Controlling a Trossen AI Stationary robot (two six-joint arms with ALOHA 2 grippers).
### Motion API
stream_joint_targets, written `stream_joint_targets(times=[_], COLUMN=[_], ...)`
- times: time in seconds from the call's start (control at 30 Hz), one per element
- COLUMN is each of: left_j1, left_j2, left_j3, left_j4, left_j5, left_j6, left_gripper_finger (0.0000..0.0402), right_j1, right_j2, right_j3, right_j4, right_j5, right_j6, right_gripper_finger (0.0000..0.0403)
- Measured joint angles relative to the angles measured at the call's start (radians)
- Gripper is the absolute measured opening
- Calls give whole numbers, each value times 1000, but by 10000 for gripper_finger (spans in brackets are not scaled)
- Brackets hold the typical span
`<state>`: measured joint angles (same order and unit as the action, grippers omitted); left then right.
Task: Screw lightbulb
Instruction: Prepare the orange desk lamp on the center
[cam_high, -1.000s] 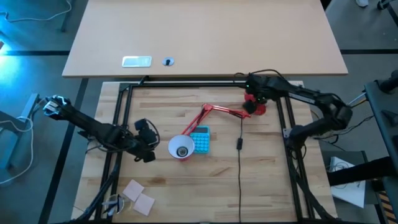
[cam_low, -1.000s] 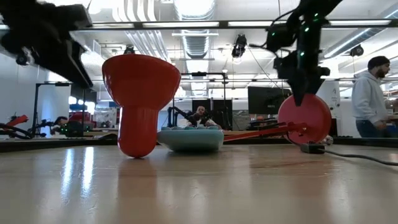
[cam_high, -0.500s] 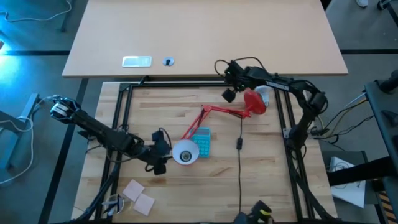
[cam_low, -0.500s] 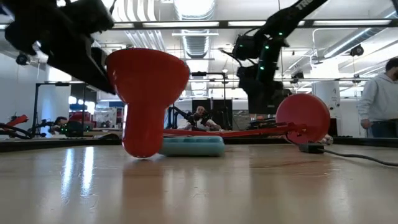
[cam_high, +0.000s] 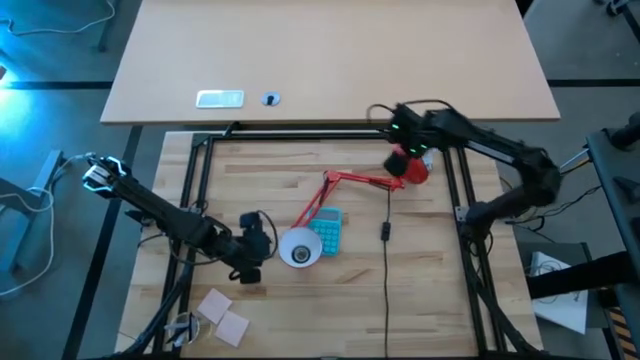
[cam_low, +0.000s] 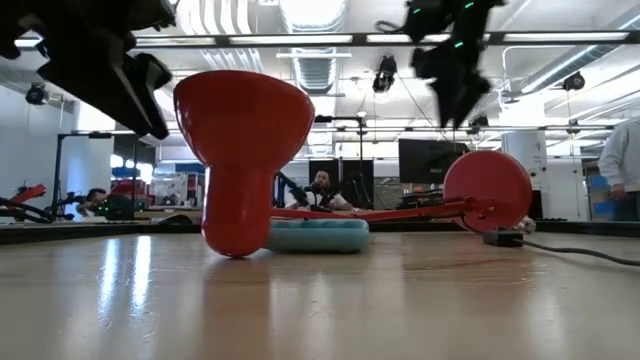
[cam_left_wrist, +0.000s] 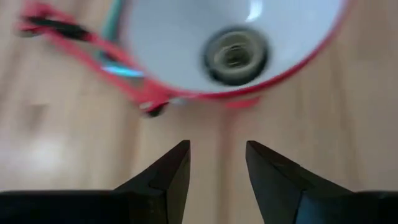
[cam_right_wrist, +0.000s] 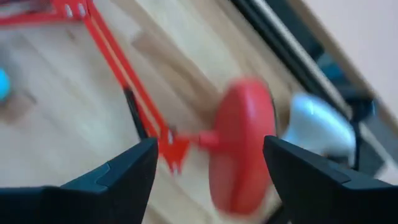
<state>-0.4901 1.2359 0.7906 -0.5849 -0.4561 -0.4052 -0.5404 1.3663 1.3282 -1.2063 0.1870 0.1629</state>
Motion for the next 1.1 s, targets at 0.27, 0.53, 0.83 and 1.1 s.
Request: stream_joint_targets(times=[0.27, 0.53, 0.83, 1.1], left_j1=[41, 111, 95, 17], left_j2=[-49, 29, 67, 65], left_j3=[-55, -158, -119, -51], left_j4=[-66, 245, 342, 334], left_j5=[-212, -215, -111, -23], left_j6=[19, 188, 204, 133], left_gripper_finger=[146, 146, 146, 146], right_j1=[-32, -106, -132, -134], right_j2=[-267, -296, -195, 17], right_j3=[-229, -416, -436, -329], right_j4=[-89, -79, 166, 420], right_j5=[128, 192, 189, 135], right_j6=[245, 297, 196, 80], right_gripper_finger=[238, 194, 194, 195])
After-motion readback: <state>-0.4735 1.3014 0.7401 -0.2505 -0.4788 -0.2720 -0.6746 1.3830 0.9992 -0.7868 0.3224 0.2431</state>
